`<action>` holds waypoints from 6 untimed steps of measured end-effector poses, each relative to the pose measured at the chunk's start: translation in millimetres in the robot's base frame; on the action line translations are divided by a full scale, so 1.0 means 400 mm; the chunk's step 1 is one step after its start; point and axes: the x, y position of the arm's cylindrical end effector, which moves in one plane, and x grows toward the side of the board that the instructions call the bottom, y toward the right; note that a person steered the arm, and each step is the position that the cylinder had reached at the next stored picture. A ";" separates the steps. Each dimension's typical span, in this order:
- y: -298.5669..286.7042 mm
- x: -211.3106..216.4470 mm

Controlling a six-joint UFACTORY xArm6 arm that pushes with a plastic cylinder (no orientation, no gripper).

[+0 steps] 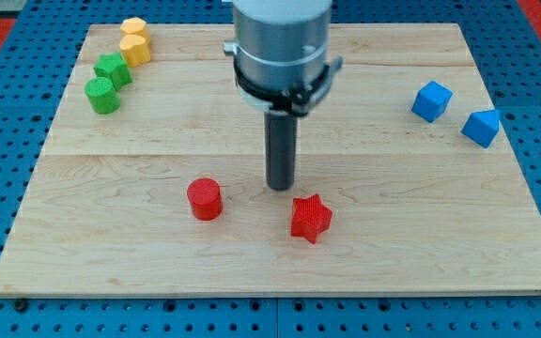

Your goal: Slightly move the green star towards the down

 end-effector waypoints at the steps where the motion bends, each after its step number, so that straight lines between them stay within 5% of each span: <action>1: -0.223 0.031; 2: -0.343 -0.060; 3: -0.269 0.027; 5: -0.420 -0.129; 6: -0.364 0.033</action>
